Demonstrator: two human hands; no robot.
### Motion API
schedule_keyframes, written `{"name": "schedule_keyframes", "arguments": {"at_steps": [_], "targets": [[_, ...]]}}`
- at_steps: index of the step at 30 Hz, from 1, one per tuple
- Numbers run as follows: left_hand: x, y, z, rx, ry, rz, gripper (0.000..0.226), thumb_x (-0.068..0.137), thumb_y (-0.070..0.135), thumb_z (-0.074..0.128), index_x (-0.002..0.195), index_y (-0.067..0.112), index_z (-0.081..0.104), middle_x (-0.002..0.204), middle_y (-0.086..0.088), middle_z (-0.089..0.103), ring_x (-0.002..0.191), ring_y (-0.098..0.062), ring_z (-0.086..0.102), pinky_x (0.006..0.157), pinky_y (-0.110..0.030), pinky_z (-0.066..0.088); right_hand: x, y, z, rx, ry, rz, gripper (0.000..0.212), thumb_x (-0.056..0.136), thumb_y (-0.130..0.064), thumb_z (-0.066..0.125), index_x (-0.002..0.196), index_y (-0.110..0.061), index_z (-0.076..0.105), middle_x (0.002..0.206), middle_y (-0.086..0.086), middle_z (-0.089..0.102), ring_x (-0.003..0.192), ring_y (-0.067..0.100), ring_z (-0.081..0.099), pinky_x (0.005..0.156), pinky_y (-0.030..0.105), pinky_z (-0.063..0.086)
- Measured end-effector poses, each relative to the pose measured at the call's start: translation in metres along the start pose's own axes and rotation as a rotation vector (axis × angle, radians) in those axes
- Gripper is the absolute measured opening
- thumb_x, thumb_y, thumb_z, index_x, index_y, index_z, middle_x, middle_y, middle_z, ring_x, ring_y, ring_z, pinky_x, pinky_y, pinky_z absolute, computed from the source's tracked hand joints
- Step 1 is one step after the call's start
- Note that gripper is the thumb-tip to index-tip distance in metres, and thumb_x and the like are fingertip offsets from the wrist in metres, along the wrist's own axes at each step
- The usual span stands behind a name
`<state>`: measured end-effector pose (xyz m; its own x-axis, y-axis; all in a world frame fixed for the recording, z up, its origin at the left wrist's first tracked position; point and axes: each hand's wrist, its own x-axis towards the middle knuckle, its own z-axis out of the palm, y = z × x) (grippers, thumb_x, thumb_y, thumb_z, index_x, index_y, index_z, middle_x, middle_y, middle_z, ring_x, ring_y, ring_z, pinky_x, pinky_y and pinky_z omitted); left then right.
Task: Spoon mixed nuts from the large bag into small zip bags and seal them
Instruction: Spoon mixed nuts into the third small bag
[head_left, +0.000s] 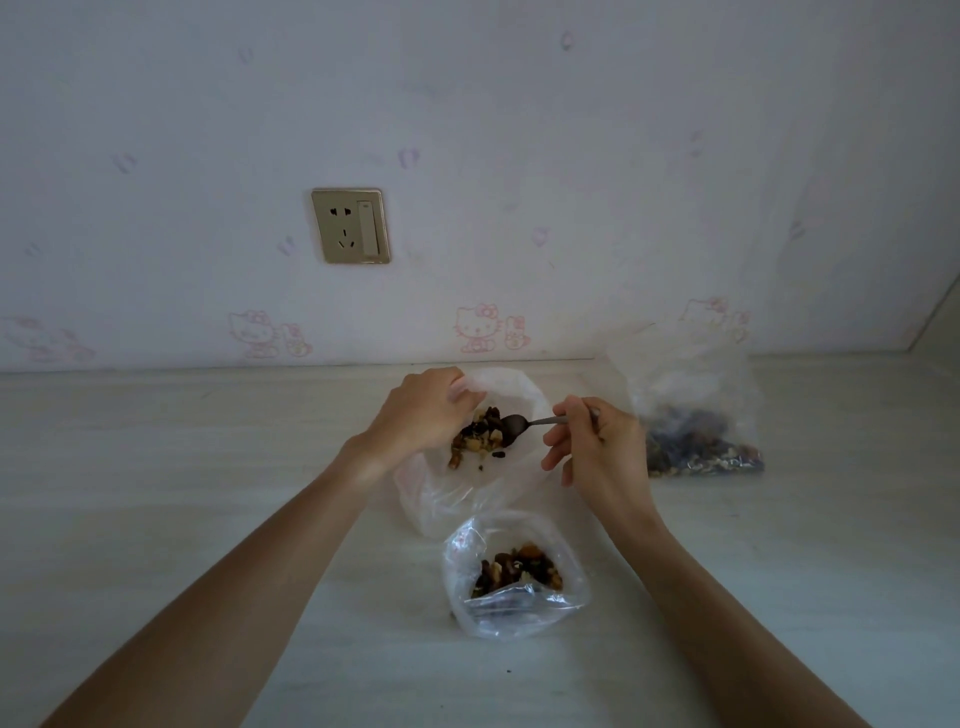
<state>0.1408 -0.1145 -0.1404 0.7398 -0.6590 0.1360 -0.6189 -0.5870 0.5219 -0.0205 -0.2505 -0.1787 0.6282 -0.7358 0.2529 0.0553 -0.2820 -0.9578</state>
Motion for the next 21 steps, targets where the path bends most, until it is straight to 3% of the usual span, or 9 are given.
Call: {"name": "schedule_keyframes", "arguments": {"at_steps": [3,6,9,11,13,17,21], "targets": [[0.0043,0.0016,-0.0003,-0.127,-0.035,-0.028,0.041,0.104,0.039,0.057,0.068,0.019,0.050,0.067,0.007,0.054,0.069,-0.014,0.053,0.061,-0.030,0.036,0.0007,0.0010,0.0001,0.055,-0.018,0.056,0.031,0.110,-0.024,0.045,0.090,-0.014,0.067,0.069,0.006,0.072,0.051,0.025,0.068,0.041,0.030,0.044],[0.0054,0.0033,0.0026,-0.226,-0.068,-0.031,0.037,0.103,0.034,0.060,0.076,0.008,0.059,0.070,0.005,0.059,0.068,-0.012,0.054,0.062,-0.028,0.039,0.0000,0.0023,0.0018,0.085,-0.043,0.092,0.030,0.110,-0.025,0.045,0.093,-0.012,0.066,0.071,0.007,0.074,0.050,0.025,0.068,0.042,0.024,0.044],[0.0069,0.0019,0.0060,-0.219,-0.059,-0.008,0.040,0.102,0.031,0.062,0.066,0.018,0.052,0.055,0.016,0.055,0.054,0.000,0.049,0.055,-0.020,0.035,-0.0005,0.0032,0.0026,0.130,-0.081,0.148,0.030,0.110,-0.026,0.046,0.097,-0.009,0.067,0.076,0.007,0.077,0.052,0.025,0.069,0.042,0.025,0.047],[0.0069,0.0016,0.0061,-0.229,-0.072,0.017,0.037,0.102,0.031,0.063,0.068,0.017,0.058,0.053,0.019,0.057,0.051,0.003,0.051,0.052,-0.015,0.035,0.0000,0.0023,0.0032,0.146,-0.116,0.195,0.030,0.110,-0.028,0.047,0.100,-0.008,0.067,0.080,0.007,0.078,0.056,0.027,0.071,0.045,0.027,0.050],[0.0053,0.0023,0.0047,-0.236,-0.084,0.043,0.033,0.102,0.031,0.065,0.078,0.008,0.065,0.062,0.013,0.059,0.059,-0.004,0.053,0.058,-0.021,0.037,0.0007,0.0003,0.0037,0.163,-0.135,0.243,0.031,0.110,-0.028,0.047,0.101,-0.007,0.067,0.081,0.006,0.079,0.058,0.028,0.073,0.047,0.028,0.052],[0.0036,0.0021,0.0011,-0.243,-0.074,0.104,0.039,0.102,0.030,0.065,0.091,-0.007,0.063,0.077,-0.014,0.058,0.074,-0.018,0.052,0.069,-0.033,0.038,0.0023,-0.0023,0.0005,0.220,-0.095,0.300,0.035,0.110,-0.028,0.045,0.099,-0.002,0.066,0.079,0.011,0.078,0.057,0.027,0.072,0.045,0.027,0.050],[0.0050,-0.0030,-0.0033,-0.213,-0.029,0.153,0.033,0.101,0.029,0.067,0.087,-0.001,0.064,0.077,-0.009,0.062,0.072,-0.020,0.055,0.070,-0.031,0.038,0.0035,-0.0038,-0.0037,0.259,-0.050,0.307,0.036,0.111,-0.027,0.044,0.098,-0.001,0.065,0.076,0.014,0.077,0.055,0.027,0.071,0.044,0.027,0.049]]}}
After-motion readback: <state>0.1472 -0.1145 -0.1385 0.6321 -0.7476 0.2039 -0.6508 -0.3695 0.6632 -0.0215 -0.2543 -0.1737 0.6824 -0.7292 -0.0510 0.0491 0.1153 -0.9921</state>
